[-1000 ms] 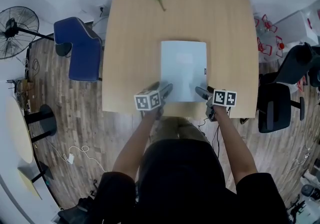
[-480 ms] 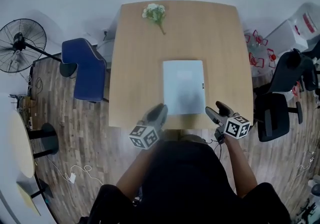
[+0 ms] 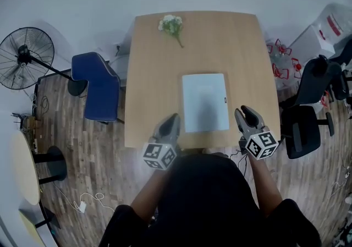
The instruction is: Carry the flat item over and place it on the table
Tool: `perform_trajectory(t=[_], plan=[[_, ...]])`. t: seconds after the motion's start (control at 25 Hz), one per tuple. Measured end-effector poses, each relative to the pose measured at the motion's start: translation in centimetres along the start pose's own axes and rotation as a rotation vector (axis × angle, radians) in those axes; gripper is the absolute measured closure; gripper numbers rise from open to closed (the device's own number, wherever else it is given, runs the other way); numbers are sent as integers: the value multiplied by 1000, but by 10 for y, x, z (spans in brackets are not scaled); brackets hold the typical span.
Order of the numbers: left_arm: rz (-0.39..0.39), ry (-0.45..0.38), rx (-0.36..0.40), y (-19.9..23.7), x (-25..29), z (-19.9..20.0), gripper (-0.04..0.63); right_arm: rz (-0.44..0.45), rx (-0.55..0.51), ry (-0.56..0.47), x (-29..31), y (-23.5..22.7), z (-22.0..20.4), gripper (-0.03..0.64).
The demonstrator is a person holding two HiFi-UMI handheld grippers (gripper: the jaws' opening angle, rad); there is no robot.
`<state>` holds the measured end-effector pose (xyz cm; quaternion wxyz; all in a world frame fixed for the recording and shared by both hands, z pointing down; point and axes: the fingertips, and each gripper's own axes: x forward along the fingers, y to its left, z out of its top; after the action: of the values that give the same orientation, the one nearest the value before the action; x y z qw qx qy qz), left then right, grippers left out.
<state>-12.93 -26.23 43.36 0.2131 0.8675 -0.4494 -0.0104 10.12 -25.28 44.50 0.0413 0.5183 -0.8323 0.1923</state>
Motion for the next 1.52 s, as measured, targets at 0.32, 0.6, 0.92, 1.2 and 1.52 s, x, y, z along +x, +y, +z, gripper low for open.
perform_trajectory(t=[0.32,0.6,0.92,1.2,1.52], plan=[[41,-7,45,31,-1,9,595,-61,-62,-40,0,12,9,615],[55,3,62,47,4,-1,595,-99,-97,-41,4,6,11,615],[57,-8,56,50,7,5,595,-141,-107,-23,7,1,12,615],[77,-8,59,54,5,2,595,-147,-105,-22,8,-4,9,615],[70,8,26,55,9,-4,595,-147,-98,-23,13,-6,6,615]])
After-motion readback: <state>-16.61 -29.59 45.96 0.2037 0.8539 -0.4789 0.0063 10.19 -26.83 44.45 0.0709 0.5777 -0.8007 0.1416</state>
